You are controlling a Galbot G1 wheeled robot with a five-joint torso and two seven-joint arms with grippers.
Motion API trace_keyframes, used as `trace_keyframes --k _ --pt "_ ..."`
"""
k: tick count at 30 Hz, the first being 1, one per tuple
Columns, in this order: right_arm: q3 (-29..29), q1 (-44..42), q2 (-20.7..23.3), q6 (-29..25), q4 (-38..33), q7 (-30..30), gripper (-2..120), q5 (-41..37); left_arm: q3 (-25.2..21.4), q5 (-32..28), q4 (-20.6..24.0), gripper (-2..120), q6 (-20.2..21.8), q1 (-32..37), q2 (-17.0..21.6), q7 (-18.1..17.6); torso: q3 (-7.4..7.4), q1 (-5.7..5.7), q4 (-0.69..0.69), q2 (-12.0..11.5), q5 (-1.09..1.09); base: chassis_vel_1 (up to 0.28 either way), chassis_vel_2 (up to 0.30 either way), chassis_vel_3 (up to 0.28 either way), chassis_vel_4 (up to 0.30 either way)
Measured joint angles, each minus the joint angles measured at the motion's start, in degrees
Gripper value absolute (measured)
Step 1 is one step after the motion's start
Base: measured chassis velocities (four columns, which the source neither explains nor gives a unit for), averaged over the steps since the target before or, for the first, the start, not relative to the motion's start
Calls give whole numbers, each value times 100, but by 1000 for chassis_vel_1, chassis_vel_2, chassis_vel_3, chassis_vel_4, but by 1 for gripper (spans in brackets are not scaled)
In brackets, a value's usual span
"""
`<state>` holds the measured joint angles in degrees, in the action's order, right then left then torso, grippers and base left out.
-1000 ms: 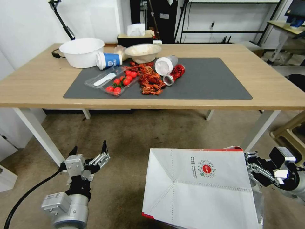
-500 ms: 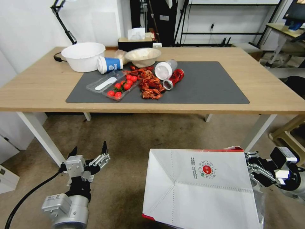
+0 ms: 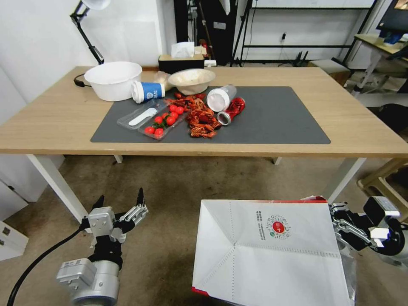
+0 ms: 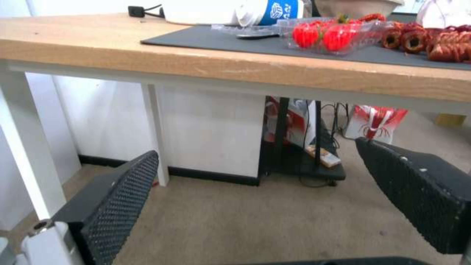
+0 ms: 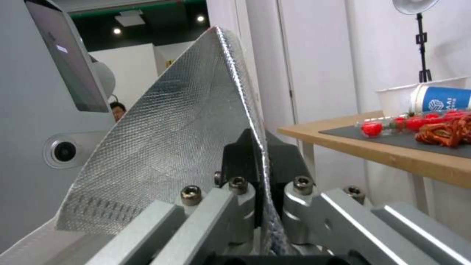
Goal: Pick up the food delivery bag from the floor and place it on the table.
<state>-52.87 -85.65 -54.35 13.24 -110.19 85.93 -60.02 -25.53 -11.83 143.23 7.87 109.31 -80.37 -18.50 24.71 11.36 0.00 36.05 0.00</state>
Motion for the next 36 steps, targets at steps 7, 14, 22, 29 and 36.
trace_keyframes --k 7,14,22,29,36 --pt "-4 13 -2 -3 0 0 0 -2 -5 0 0 100 -5 -18 -3 9 178 125 0 302 0 0 0 0 0" --pt "-3 17 -3 -22 13 0 0 0 -10 -2 0 100 -5 -29 4 8 265 197 0 462 0 0 0 0 0" --pt "7 18 -20 -29 20 0 0 16 -13 -5 0 100 -2 -43 10 13 388 275 0 666 0 0 0 0 0" --pt "22 9 -27 -31 18 0 0 26 -19 -17 0 100 -1 -45 24 15 482 342 0 827 0 0 0 0 0" --pt "23 4 -27 -30 1 0 0 26 -28 -23 0 100 -1 -24 37 18 603 430 0 1034 0 0 0 0 0"
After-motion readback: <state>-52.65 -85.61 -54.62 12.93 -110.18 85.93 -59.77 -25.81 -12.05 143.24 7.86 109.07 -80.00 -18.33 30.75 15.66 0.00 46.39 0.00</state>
